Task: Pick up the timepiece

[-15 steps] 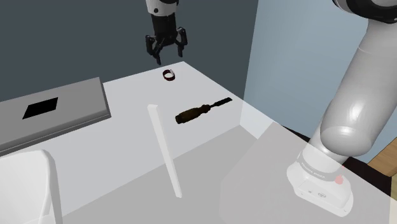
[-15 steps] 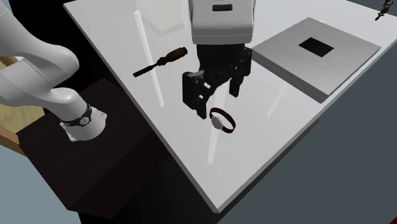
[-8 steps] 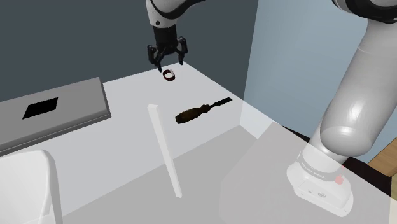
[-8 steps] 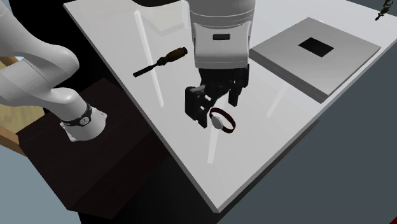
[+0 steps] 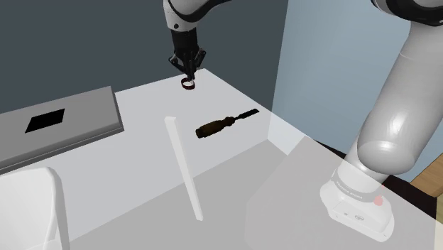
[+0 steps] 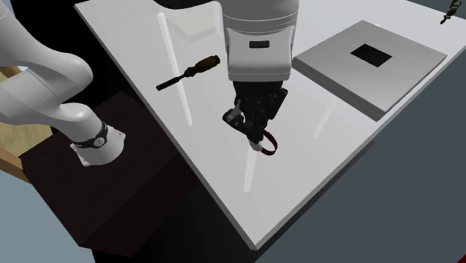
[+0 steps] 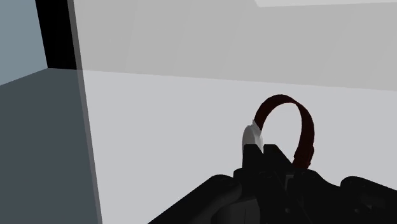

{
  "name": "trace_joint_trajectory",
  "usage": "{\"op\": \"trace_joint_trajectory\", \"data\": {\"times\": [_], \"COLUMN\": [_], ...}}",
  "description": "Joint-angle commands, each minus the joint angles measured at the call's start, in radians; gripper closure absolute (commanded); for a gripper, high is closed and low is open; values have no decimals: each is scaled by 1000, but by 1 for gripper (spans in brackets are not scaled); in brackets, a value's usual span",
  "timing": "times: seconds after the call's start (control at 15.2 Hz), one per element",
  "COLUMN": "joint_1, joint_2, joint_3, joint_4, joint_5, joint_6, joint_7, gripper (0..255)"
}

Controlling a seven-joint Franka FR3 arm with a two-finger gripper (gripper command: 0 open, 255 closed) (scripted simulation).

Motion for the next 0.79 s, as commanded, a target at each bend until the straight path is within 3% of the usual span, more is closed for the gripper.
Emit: {"op": "trace_joint_trajectory", "data": {"times": [0.0, 0.73], "joint_1": [0, 5], "joint_2": [0, 18], "joint_3": [0, 3], "joint_4": [0, 154], "joint_5": [0, -2], "joint_6": [0, -137], "joint_7": [0, -11], "gripper": [255, 255]}}
